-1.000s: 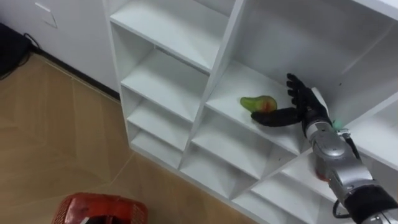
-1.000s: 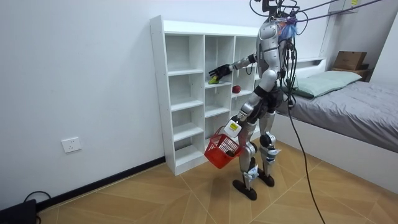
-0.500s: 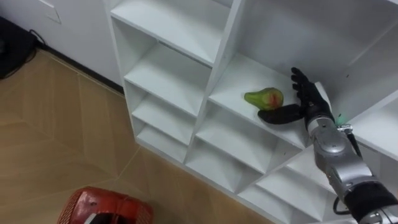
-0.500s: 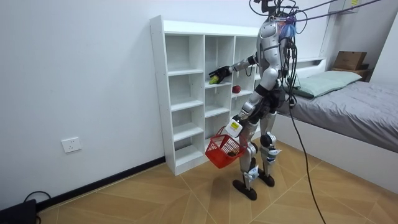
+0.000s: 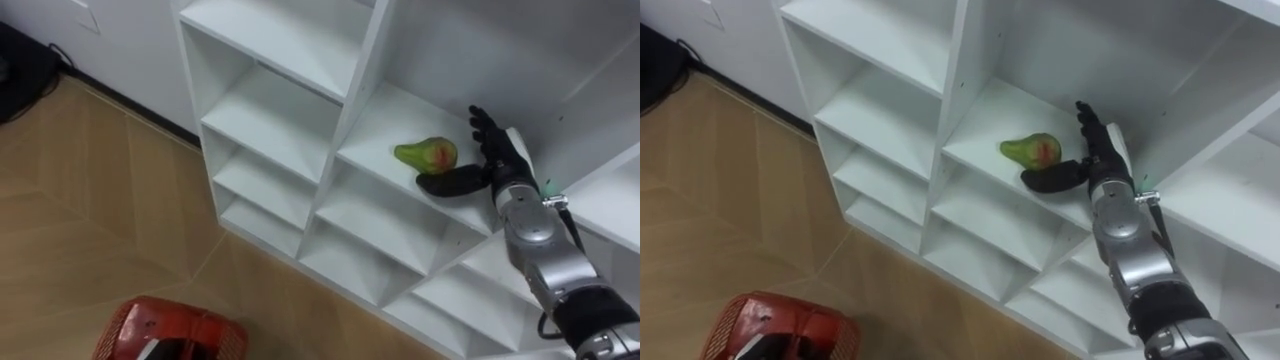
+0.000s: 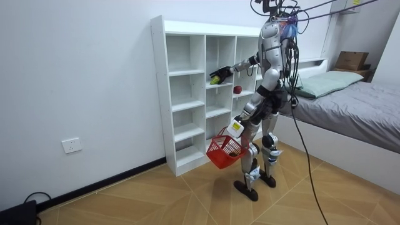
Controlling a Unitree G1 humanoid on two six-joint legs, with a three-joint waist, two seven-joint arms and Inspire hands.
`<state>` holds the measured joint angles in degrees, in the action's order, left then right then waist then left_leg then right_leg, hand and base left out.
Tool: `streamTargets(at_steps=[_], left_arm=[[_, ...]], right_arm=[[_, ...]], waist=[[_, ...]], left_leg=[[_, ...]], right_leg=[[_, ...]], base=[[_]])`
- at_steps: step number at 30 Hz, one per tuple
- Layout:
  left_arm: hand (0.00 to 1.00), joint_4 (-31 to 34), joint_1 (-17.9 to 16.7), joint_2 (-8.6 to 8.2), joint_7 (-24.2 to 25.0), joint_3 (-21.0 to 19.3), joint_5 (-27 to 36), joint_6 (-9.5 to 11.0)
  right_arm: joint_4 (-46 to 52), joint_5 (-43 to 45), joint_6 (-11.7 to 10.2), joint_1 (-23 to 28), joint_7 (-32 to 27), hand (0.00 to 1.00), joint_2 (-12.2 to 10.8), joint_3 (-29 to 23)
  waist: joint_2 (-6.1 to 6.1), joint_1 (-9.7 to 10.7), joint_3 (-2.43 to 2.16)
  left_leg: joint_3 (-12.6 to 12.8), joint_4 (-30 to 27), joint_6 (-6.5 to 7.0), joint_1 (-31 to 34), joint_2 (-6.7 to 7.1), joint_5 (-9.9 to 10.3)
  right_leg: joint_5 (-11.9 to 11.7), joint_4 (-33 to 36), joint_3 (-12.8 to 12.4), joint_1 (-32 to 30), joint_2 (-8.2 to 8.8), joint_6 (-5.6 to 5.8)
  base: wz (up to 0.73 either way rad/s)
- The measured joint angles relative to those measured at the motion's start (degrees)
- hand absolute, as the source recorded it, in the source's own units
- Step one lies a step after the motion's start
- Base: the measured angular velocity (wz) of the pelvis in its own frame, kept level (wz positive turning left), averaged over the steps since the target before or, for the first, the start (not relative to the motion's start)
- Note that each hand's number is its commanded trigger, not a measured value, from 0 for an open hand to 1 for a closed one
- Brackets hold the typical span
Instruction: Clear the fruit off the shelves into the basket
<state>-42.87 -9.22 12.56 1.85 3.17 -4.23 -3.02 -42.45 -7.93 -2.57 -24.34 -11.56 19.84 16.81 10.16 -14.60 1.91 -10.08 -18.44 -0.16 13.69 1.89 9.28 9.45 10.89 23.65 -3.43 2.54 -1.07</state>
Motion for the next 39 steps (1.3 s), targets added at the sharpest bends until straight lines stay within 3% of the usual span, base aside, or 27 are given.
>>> streamTargets(at_steps=[13,28,39], left_arm=[[1.00,0.01,0.97,2.10,0.31,2.69,-0.22,0.53],[1.00,0.01,0.97,2.11,0.02,2.66,0.11,0.93],[1.00,-1.57,1.85,1.88,0.31,2.64,0.11,0.89]], right_arm=[[0.18,1.56,-0.56,-0.34,-0.45,0.00,-0.01,1.20],[-0.14,1.98,-0.99,-0.36,-1.51,0.00,0.07,2.05],[-0.12,5.75,-1.25,-0.36,0.43,0.00,0.16,2.05]], waist=[[0.98,0.02,0.07],[1.27,0.02,0.16],[0.66,0.04,0.25]], left_leg=[[0.13,0.96,-0.25,0.52,-0.11,-0.71],[0.12,1.00,-0.26,0.72,-0.12,-0.73],[0.33,1.12,-0.27,0.72,-0.17,-0.73]], right_leg=[[-0.17,-0.03,-0.26,-1.16,-0.04,-0.26],[-0.18,-0.12,-0.37,-1.37,-0.08,-0.30],[-0.20,-0.04,-0.93,-1.63,-0.15,-0.36]], base=[[0.00],[0.00],[0.00]])
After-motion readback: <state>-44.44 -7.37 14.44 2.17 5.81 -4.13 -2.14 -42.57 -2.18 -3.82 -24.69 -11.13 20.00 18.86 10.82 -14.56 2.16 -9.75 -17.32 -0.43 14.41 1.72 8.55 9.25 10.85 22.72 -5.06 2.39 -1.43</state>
